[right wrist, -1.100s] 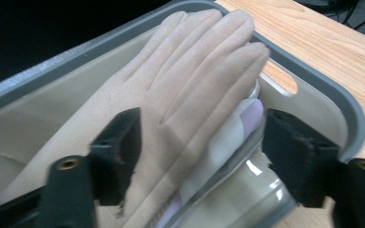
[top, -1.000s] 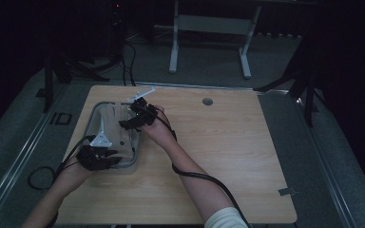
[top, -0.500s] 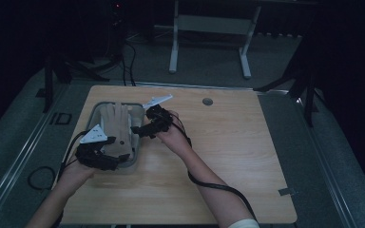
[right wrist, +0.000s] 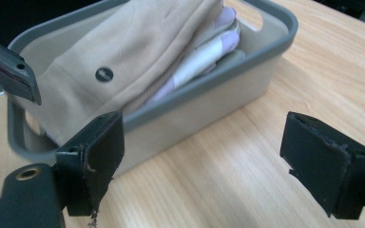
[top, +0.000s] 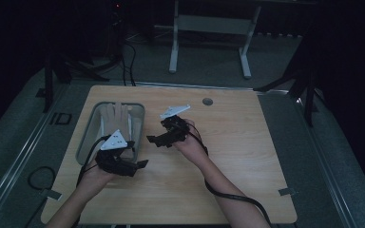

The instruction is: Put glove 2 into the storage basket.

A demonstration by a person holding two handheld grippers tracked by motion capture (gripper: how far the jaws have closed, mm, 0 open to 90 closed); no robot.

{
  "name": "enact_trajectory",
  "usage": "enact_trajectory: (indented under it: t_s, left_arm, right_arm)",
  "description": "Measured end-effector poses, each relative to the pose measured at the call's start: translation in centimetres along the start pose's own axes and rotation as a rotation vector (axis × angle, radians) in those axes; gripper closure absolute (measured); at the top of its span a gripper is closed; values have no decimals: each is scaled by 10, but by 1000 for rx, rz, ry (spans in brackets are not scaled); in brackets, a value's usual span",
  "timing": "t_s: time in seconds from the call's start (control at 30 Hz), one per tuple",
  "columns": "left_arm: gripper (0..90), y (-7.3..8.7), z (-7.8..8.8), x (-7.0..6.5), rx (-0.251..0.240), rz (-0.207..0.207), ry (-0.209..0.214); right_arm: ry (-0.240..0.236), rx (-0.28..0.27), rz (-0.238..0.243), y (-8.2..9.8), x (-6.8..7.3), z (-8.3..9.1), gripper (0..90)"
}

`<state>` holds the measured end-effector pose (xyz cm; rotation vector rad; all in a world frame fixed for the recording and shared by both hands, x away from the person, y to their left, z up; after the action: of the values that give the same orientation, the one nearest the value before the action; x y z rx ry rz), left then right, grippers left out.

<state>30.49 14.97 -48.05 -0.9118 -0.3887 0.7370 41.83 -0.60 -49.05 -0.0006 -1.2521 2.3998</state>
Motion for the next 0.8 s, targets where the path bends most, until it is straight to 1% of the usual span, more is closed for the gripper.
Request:
enact_trajectory:
  t_s: [0.07, 0.2, 0.27, 0.37, 0.47, 0.5, 0.53, 0.57, 0.67, 0.7, 0.73, 0.8]
  left_arm:
    - [147, -1, -5, -6, -3, 4, 33]
    - [146, -2, -14, -17, 0, -11, 68]
    - [146, -2, -19, -22, 5, -9, 94]
    - [146, 0, -27, -29, 7, -12, 114]
    - [145, 2, -35, -36, 19, -25, 122]
    - [146, 2, -35, -36, 19, -25, 122]
    - [146, 5, -41, -41, 23, -27, 137]
    - [146, 6, -43, -43, 26, -29, 144]
    - [145, 10, -51, -50, 37, -42, 165]
    - [145, 10, -51, -50, 37, -42, 165]
    - [145, 13, -56, -54, 35, -48, 176]
    - [145, 15, -60, -56, 38, -50, 185]
  right_arm:
    - [1, 2, -1, 6, -1, 4, 147]
    - [-7, 0, -9, 19, -2, 12, 147]
    - [-9, -1, -9, 26, -1, 16, 147]
    - [-10, 9, -12, 37, -1, 21, 147]
    - [-8, 11, -11, 48, -2, 24, 148]
    - [-8, 11, -11, 48, -2, 24, 148]
    - [-11, 13, -9, 52, -2, 25, 148]
    - [-10, 16, -10, 61, -3, 27, 149]
    - [-21, 15, -6, 71, -4, 30, 149]
    - [-21, 15, -6, 71, -4, 30, 149]
    - [-21, 15, -3, 74, -4, 31, 149]
    - [-12, 17, -7, 83, -6, 35, 149]
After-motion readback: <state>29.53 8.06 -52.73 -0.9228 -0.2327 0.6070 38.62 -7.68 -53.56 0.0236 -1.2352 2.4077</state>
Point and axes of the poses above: each handheld gripper's, and its own axes: z roughly backward along the jaws, y roughly out of its underside, x roughly to its left, the point moved 4 cm from there along -z, roughly forward along the jaws, and after that the axes turned 8 degrees about -y, right-handed, at the moved point
